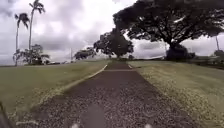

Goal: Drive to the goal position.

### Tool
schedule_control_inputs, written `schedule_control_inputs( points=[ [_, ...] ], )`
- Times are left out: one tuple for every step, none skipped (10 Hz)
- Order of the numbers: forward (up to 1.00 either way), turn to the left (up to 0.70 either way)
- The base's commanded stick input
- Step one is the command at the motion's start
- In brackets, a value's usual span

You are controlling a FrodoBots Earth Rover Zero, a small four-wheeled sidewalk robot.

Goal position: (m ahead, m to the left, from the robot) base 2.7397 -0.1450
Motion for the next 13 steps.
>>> schedule_control_inputs(
  points=[
    [0.7, 0.0],
    [0.7, 0.0],
    [0.7, 0.0],
    [0.7, 0.0],
    [0.7, 0.0],
    [0.7, 0.0],
    [0.7, 0.0],
    [0.7, 0.0],
    [0.7, 0.0],
    [0.7, 0.0],
    [0.7, 0.0],
    [0.7, 0.0],
    [0.7, 0.0]
  ],
)
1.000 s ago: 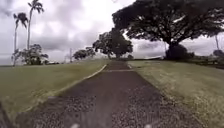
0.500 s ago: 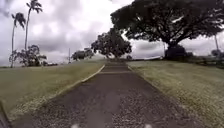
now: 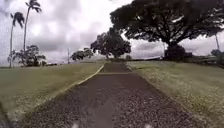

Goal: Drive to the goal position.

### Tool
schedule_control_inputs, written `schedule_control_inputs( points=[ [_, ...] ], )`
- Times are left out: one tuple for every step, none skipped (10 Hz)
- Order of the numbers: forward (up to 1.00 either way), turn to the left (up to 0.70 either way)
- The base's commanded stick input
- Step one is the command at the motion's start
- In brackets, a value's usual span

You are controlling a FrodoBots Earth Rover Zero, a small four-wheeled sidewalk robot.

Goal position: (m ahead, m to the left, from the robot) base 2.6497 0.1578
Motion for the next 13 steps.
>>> schedule_control_inputs(
  points=[
    [0.7, 0.0],
    [0.7, 0.0],
    [0.7, 0.0],
    [0.7, 0.0],
    [0.7, 0.0],
    [0.7, 0.0],
    [0.7, 0.0],
    [0.7, 0.0],
    [0.7, 0.0],
    [0.7, 0.0],
    [0.7, 0.0],
    [0.7, 0.0],
    [0.7, 0.0]
  ],
)
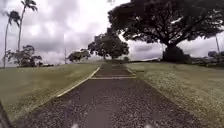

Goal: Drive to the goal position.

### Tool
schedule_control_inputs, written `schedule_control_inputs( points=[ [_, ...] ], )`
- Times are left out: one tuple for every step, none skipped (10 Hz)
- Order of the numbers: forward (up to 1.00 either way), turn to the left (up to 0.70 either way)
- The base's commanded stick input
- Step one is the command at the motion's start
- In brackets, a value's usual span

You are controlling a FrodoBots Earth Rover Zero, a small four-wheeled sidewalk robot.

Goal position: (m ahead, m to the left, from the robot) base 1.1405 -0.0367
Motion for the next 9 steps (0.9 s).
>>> schedule_control_inputs(
  points=[
    [0.7, 0.0],
    [0.7, 0.0],
    [0.7, 0.0],
    [0.7, 0.0],
    [0.7, 0.0],
    [0.7, 0.0],
    [0.7, 0.0],
    [0.7, 0.0],
    [0.7, 0.0]
  ],
)
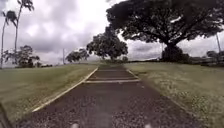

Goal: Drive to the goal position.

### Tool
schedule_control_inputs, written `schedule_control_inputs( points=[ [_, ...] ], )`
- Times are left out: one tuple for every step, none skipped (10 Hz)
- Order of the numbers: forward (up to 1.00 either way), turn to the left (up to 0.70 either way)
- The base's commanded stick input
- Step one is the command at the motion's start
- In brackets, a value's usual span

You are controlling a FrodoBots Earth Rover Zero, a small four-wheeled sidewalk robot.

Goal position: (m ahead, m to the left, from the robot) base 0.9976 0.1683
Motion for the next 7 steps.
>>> schedule_control_inputs(
  points=[
    [0.7, 0.0],
    [0.7, 0.0],
    [0.7, 0.0],
    [0.7, 0.0],
    [0.7, 0.0],
    [0.7, 0.0],
    [0.7, 0.0]
  ],
)
